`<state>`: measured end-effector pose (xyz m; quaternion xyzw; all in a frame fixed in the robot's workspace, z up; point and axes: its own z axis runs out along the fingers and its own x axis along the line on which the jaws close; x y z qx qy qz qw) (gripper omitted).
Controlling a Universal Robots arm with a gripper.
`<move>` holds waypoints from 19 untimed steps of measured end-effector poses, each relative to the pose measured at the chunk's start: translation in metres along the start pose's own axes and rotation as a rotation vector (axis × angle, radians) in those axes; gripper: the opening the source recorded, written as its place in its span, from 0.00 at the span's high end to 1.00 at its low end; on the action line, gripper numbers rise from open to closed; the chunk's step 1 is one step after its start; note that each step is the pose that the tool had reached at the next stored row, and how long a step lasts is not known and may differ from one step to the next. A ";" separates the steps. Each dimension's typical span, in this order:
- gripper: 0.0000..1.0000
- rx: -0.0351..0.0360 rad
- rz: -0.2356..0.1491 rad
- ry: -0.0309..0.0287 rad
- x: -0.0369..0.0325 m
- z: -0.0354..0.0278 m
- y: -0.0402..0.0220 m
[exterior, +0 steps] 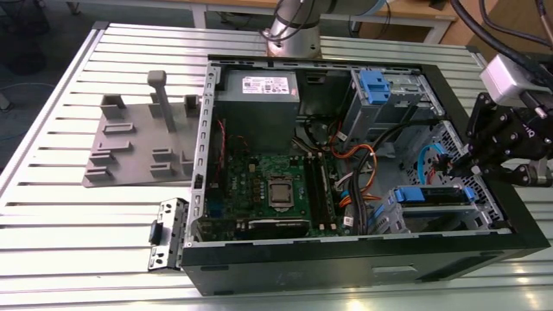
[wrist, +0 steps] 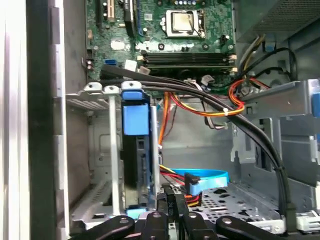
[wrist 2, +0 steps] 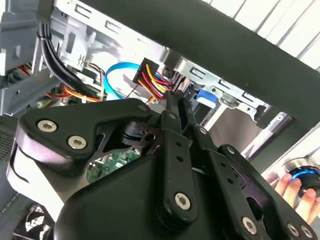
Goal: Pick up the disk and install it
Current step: 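Insert the first disk wire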
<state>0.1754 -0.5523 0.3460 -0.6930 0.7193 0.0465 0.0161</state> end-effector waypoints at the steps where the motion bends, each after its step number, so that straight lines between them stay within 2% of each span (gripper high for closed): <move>1: 0.83 -0.0003 0.000 -0.0067 0.0010 0.0001 0.0011; 2: 0.83 -0.0005 -0.001 -0.0118 0.0024 0.0001 0.0022; 3: 0.84 -0.0004 -0.001 -0.0126 0.0047 0.0000 0.0029; 8: 0.84 -0.0004 -0.001 -0.0107 0.0180 -0.0008 0.0034; 13: 0.84 -0.0004 -0.001 -0.0107 0.0217 0.0018 0.0036; 19: 0.84 -0.0004 -0.001 -0.0105 0.0225 0.0067 0.0063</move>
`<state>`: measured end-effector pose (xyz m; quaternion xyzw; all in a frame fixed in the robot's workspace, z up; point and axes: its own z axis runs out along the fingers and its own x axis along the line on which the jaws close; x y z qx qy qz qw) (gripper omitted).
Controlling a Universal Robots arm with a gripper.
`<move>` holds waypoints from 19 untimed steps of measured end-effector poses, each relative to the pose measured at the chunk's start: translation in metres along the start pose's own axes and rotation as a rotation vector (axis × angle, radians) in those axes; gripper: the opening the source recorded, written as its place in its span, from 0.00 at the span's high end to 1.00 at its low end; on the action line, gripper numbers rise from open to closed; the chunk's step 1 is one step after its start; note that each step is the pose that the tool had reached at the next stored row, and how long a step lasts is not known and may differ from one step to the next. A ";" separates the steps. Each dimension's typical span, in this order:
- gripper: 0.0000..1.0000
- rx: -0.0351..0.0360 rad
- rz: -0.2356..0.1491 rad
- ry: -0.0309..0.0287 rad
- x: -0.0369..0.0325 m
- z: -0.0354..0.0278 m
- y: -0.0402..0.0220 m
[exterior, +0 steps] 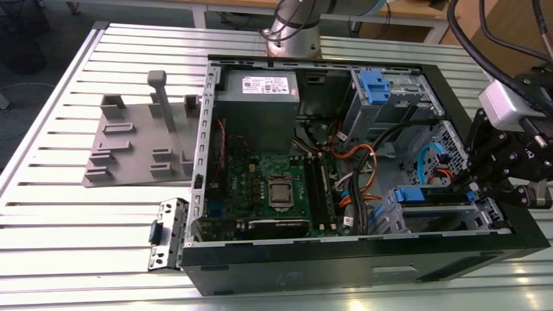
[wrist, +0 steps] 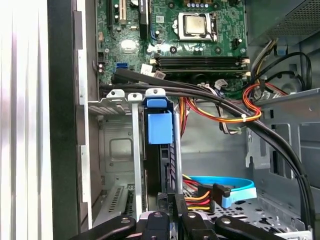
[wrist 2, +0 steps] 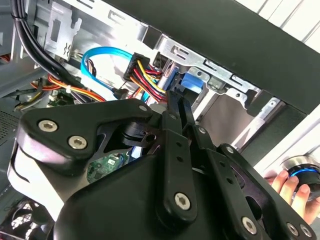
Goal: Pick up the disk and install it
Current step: 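Insert the first disk wire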
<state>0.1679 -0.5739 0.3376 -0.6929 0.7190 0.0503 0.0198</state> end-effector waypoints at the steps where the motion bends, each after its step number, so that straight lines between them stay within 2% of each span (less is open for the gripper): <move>1: 0.84 0.0000 0.000 0.0000 0.0001 0.0007 0.0005; 8: 0.84 0.0000 0.000 0.0004 0.0003 0.0044 0.0029; 10: 0.84 -0.0001 0.000 -0.0012 0.0005 0.0061 0.0029; 19: 0.84 0.0001 0.000 0.0007 0.0008 0.0093 0.0027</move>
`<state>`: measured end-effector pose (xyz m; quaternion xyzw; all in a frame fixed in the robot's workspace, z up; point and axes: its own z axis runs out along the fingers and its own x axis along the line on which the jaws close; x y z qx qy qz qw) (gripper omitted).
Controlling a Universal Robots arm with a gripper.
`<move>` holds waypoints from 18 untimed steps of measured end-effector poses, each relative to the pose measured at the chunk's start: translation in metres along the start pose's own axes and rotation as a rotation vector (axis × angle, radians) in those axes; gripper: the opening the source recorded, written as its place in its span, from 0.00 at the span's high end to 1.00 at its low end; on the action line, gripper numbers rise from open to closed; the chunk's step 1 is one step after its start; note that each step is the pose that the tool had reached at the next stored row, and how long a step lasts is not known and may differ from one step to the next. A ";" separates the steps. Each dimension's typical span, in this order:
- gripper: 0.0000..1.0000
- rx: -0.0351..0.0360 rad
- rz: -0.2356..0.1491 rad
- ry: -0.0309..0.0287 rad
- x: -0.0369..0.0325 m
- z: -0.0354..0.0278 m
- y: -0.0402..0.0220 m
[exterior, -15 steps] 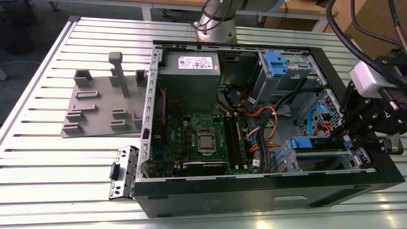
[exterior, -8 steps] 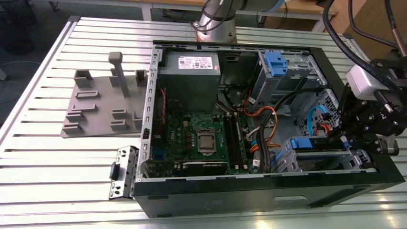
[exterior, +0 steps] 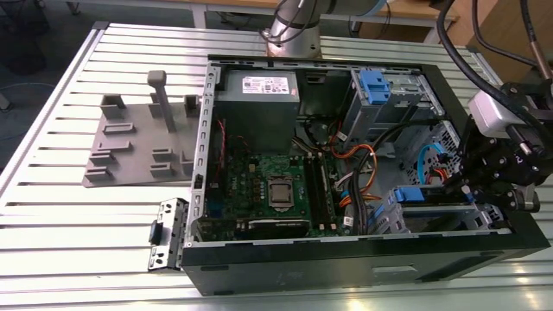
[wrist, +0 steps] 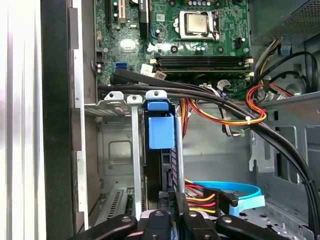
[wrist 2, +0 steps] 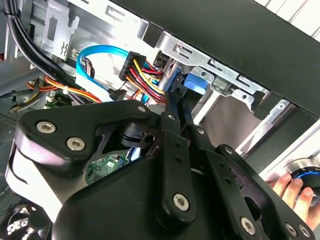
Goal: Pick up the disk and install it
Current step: 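Insert the first disk wire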
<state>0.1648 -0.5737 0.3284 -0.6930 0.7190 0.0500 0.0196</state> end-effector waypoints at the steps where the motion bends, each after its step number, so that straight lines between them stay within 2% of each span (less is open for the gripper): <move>1: 0.84 0.0000 0.000 0.0001 0.0000 0.0000 0.0000; 7: 0.83 -0.0003 0.000 -0.0011 0.0001 0.0006 0.0000; 8: 0.76 -0.0002 0.000 -0.0011 0.0001 0.0006 0.0000; 11: 0.76 0.0000 0.000 -0.0003 0.0001 0.0001 0.0000; 16: 0.76 -0.0021 0.000 -0.0024 -0.0013 -0.0125 -0.0012; 18: 0.76 -0.0085 0.001 -0.0073 -0.0015 -0.0142 -0.0039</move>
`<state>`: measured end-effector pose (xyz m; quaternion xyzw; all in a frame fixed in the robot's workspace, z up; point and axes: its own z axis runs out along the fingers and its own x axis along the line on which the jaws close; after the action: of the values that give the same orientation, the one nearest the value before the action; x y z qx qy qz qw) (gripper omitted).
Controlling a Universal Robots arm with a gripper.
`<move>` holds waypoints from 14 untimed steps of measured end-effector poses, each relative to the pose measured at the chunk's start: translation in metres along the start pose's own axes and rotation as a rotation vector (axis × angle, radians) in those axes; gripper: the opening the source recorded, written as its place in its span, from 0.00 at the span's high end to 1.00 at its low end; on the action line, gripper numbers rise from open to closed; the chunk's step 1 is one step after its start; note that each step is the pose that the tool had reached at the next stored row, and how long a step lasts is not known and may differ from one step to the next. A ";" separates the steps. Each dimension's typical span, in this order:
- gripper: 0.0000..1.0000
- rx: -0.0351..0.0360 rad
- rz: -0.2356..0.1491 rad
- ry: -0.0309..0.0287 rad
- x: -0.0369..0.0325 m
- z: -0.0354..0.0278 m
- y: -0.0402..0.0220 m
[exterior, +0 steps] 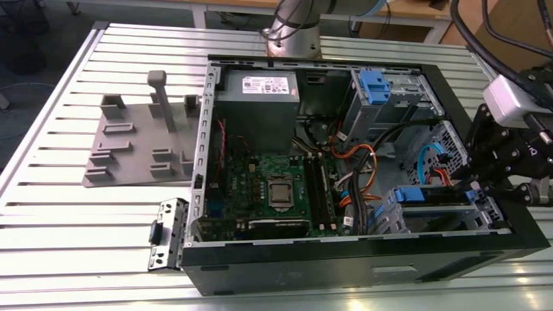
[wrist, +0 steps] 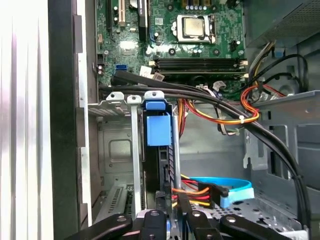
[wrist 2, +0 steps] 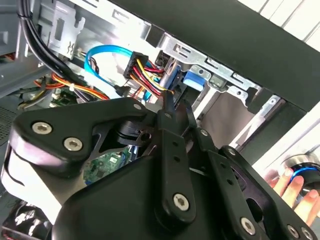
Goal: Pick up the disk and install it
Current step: 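Insert the first disk wire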
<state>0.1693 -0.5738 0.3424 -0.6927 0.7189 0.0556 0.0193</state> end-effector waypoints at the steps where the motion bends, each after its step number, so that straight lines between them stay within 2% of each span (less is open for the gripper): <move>1: 0.76 -0.0050 0.000 -0.0032 -0.0001 -0.0002 -0.0016; 4: 0.78 -0.0218 0.001 -0.0157 -0.0004 -0.0005 -0.0064; 5: 0.84 -0.0275 0.001 -0.0193 -0.0004 -0.0006 -0.0081; 6: 0.84 -0.0331 0.001 -0.0228 -0.0005 -0.0006 -0.0099; 7: 0.90 -0.0383 0.001 -0.0255 -0.0006 -0.0007 -0.0119; 10: 0.90 -0.0471 0.000 -0.0285 -0.0010 -0.0010 -0.0170; 14: 0.90 -0.0514 0.001 -0.0292 -0.0016 -0.0040 -0.0216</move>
<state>0.1911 -0.5733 0.3454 -0.6918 0.7170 0.0842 0.0119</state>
